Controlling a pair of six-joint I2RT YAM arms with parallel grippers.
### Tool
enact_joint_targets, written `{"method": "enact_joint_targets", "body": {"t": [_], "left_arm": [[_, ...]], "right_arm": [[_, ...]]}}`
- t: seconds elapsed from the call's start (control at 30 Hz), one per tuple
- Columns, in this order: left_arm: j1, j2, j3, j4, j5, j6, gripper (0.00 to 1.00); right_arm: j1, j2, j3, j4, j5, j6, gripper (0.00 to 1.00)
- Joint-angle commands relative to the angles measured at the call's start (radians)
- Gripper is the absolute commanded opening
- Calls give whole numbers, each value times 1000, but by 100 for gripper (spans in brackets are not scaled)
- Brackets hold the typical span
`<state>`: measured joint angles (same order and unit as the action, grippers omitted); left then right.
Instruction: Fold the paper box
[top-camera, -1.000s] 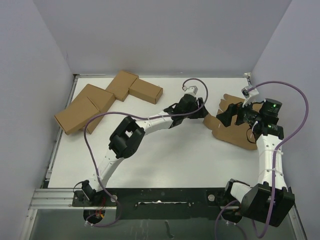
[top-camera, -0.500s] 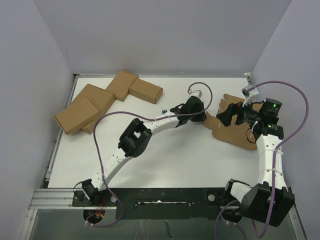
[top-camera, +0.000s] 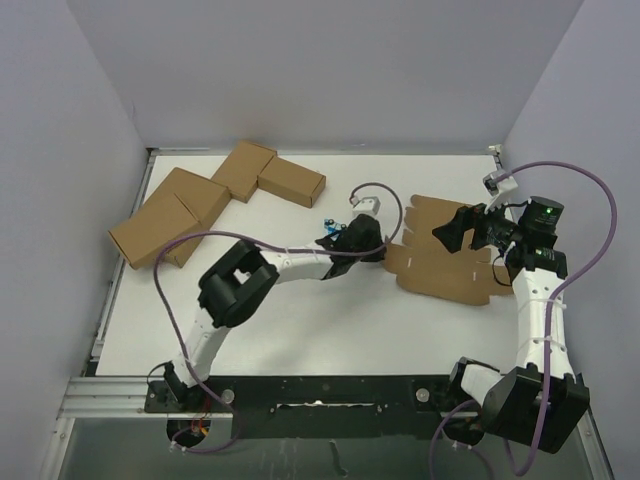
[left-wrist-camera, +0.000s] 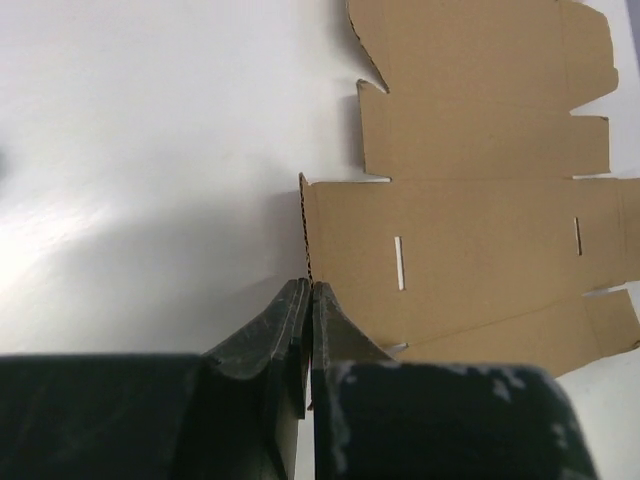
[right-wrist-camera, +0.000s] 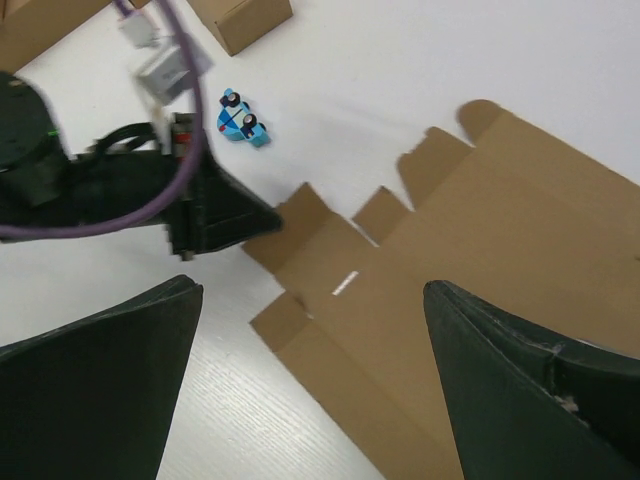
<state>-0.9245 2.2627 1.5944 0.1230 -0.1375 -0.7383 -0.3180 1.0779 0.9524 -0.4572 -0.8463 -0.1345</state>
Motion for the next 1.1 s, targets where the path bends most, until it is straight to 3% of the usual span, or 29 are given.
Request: {"method": "enact_joint_targets", "body": {"t": [0.0, 0.2, 0.47, 0.6, 0.83, 1.07], "left_arm": [[-15, -354, -315, 210, -250, 5, 0], [-58, -677, -695, 234, -426, -54, 0], [-142, -1037, -1016, -34, -610, -308, 0], [-193, -1105, -1030, -225, -647, -437, 0], [-256, -1108, -918, -589, -724, -670, 0], [-279, -1031, -838, -770, -694, -865, 0]], "right_arm": [[14, -22, -2, 42, -14, -5, 98], [26, -15, -9, 43, -28, -1, 98], [34, -3, -22, 50, -50, 6, 98], [42, 20, -28, 54, -56, 6, 98], [54, 47, -30, 52, -55, -2, 98], [66, 70, -29, 49, -53, -8, 98]]}}
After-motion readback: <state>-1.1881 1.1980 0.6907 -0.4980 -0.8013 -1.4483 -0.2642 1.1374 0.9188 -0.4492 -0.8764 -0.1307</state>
